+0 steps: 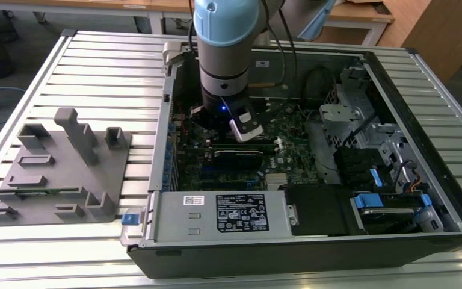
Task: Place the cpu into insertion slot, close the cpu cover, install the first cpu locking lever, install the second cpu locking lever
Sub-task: 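Install the second cpu locking lever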
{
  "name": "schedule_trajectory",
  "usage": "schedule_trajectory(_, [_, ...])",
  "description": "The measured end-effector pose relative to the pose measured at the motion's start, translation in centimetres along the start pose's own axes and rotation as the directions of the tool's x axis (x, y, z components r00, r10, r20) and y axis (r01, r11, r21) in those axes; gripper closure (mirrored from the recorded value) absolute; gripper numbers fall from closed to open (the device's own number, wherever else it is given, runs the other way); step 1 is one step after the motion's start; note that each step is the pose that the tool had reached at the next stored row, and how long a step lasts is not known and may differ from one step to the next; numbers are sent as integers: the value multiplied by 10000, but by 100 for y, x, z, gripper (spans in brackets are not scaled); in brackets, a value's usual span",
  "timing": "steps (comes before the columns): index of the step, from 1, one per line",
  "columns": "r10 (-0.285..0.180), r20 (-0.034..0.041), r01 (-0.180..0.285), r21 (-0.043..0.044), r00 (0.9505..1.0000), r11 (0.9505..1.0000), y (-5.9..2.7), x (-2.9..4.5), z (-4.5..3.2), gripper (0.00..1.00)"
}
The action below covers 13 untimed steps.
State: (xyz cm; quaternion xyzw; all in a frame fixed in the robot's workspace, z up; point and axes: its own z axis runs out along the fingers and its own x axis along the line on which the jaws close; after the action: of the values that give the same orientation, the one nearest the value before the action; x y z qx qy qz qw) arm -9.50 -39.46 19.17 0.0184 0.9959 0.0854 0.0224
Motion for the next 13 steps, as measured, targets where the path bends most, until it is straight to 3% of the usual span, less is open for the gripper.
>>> schedule_trajectory(4, [2,5,-1,-8,10000,10000,7,-1,-35,90])
schedule_trajectory(13, [1,2,-1,-2,10000,10000,44,-10,-253,90])
